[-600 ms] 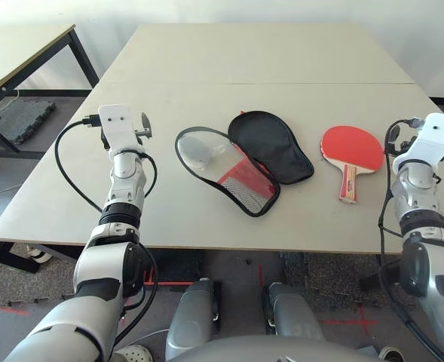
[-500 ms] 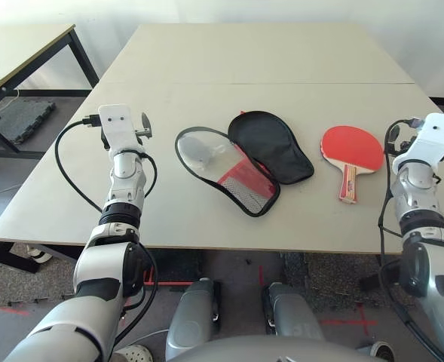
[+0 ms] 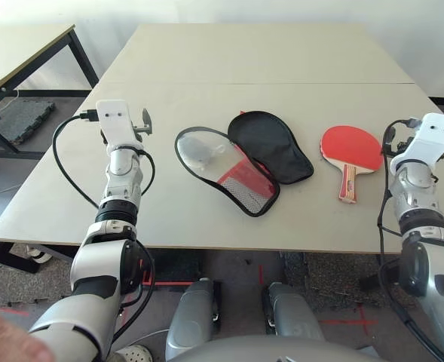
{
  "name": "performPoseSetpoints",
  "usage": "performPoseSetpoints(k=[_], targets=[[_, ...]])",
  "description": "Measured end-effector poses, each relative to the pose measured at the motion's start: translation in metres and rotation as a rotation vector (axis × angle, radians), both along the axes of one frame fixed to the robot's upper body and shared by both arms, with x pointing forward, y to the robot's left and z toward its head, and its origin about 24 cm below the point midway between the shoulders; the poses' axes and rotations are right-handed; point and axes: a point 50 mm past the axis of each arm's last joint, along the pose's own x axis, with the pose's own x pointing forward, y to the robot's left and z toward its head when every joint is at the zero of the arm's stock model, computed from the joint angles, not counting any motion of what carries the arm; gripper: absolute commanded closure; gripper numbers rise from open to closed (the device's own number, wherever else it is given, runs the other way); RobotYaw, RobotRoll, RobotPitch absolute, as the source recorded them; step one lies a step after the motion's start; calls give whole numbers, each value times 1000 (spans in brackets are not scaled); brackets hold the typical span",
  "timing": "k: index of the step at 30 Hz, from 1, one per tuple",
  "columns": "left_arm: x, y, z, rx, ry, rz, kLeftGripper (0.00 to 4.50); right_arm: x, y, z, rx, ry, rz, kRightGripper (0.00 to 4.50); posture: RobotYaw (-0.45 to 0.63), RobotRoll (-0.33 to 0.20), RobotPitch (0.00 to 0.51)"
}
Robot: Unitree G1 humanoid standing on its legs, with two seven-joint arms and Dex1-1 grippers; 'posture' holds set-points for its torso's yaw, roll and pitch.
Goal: Store the ping-pong paddle in its case and zip it.
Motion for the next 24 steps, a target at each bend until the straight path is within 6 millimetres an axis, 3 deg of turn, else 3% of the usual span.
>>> performPoseSetpoints(k=[7, 18, 24], targets=[[0, -5, 21, 92, 25, -315, 0, 4, 18, 17, 20, 118, 65, 15, 27, 0, 86], [-6, -38, 39, 144, 59, -743, 0, -23, 66, 27, 171, 441, 139, 15, 32, 0, 91], [-14, -52, 36, 150, 128, -928, 0, -36, 76, 30, 252, 522, 160, 15, 36, 0, 89]])
